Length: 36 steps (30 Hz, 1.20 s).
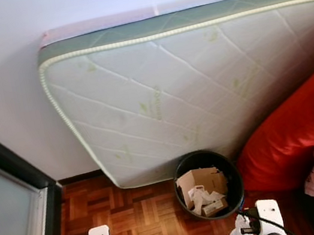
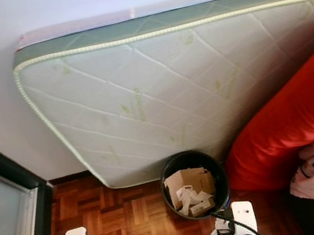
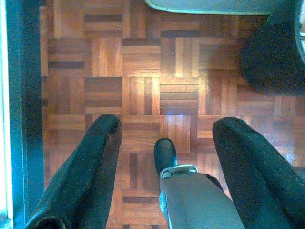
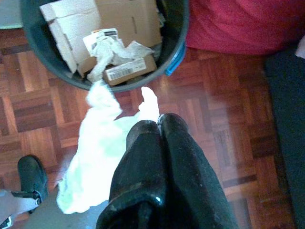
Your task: Clean up the room
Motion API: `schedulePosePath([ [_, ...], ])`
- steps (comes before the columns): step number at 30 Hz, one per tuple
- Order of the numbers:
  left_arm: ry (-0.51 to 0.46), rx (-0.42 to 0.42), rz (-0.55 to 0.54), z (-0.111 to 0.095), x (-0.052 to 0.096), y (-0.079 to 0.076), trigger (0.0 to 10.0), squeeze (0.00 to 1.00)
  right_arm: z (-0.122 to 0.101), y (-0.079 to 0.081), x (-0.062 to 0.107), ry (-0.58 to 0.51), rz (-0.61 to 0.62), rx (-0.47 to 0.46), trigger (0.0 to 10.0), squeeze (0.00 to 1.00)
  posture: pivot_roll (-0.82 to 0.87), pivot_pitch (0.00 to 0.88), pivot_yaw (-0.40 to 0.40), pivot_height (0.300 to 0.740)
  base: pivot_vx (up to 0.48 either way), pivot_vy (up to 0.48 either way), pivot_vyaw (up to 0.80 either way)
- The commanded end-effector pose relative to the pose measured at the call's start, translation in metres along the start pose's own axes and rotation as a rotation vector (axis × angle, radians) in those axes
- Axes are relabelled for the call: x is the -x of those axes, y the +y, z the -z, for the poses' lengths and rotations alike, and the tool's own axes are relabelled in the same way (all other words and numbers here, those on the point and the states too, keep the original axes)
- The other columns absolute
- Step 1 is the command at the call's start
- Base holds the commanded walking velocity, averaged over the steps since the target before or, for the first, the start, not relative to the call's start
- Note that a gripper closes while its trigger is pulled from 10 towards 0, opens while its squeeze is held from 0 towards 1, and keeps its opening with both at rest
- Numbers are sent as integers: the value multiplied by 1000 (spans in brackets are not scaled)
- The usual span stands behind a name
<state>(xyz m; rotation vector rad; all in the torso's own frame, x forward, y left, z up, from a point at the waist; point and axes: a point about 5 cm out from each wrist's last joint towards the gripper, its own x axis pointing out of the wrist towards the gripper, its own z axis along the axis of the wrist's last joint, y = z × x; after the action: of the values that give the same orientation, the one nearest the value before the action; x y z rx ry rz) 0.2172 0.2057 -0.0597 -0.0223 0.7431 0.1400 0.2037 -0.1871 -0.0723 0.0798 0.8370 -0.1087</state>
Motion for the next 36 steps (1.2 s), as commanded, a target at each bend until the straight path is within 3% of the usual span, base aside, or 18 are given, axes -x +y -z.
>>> schedulePosePath([
  [1,39,-32,-5,11,3,3,10000,0,10,-2,2,38,4,-7,10000,0,97,204,-20,740,0,-461,-788],
  [9,39,-16,-7,12,3,1,10000,0,9,-1,2,32,-3,-8,10000,0,99,204,-20,740,0,-173,-723],
  [27,42,-15,-13,13,4,2,10000,0,17,-5,5,31,-10,-10,10000,0,100,206,-22,740,0,0,0],
  [36,36,-15,-12,12,3,2,10000,0,5,9,1,3,-31,-7,10000,0,100,205,-23,740,0,0,0],
])
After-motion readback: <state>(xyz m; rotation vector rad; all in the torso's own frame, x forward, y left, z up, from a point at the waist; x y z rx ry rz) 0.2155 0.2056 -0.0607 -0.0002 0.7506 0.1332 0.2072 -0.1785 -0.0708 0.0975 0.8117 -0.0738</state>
